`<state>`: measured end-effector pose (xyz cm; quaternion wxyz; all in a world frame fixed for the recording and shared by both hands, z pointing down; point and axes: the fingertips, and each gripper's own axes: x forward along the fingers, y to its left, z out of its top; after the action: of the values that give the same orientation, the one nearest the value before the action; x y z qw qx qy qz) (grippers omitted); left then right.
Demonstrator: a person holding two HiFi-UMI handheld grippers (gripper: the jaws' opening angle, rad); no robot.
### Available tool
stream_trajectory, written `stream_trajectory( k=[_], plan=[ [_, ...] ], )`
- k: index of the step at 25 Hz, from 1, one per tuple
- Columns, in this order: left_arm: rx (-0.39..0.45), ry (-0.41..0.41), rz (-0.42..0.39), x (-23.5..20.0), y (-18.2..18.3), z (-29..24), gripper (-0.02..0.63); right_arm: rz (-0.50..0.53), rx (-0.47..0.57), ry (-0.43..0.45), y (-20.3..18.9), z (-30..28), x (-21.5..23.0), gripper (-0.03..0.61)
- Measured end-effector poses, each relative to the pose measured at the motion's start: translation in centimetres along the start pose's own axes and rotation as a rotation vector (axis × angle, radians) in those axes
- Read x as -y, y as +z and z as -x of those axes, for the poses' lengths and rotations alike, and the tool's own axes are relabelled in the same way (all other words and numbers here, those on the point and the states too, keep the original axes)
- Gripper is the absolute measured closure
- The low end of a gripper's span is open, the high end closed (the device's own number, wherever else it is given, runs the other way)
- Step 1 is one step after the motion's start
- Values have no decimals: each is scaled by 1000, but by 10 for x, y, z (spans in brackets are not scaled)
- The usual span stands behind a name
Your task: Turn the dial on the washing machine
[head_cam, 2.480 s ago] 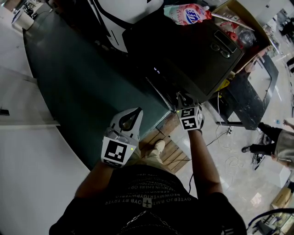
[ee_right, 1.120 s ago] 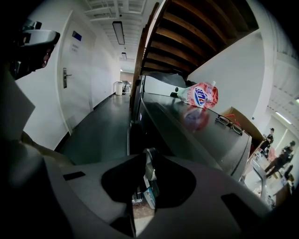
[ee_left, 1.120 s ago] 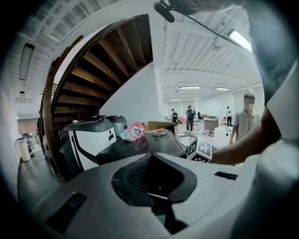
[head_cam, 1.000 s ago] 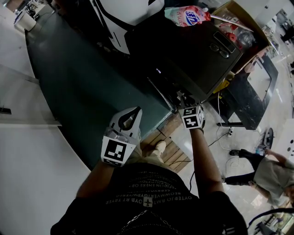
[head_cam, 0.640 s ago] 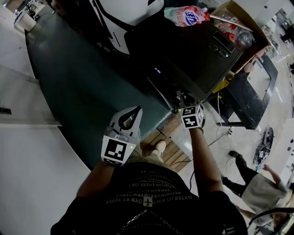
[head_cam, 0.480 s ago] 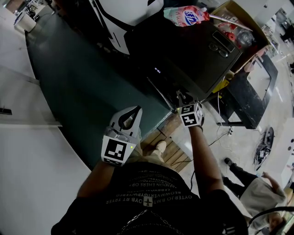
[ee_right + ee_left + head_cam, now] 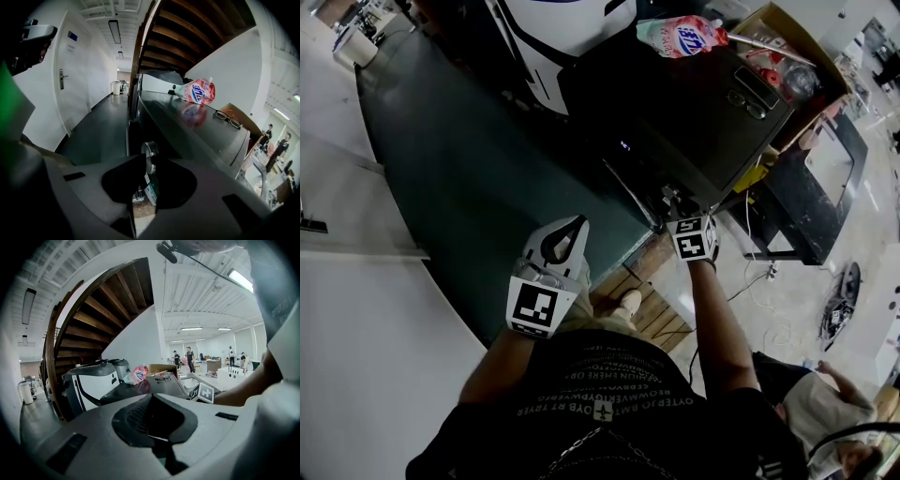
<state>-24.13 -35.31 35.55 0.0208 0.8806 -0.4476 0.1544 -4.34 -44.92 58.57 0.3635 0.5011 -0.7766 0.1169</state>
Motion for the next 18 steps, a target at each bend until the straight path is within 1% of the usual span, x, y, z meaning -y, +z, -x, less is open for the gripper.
stream_trajectory(
  k=[3, 6, 8, 10, 14, 18],
  plan=[
    [11, 0, -10, 0, 4, 1, 609, -3, 22, -4, 3, 4, 0, 515],
    [23, 2, -20, 0, 8, 3, 609, -9, 76, -13, 13, 17, 3, 519],
    [13, 6, -10, 3, 7, 4, 609, -26, 121, -19, 19, 32, 6, 538],
    [14, 10, -8, 3, 8, 5, 609, -50, 192, -20, 31, 53, 7, 578],
    [36, 32, -5, 0, 18, 8, 609, -50, 365, 23, 66, 104, -4, 581],
    [47, 40, -15, 0, 26, 11, 609, -30, 502, 64, 99, 164, -15, 581]
  ],
)
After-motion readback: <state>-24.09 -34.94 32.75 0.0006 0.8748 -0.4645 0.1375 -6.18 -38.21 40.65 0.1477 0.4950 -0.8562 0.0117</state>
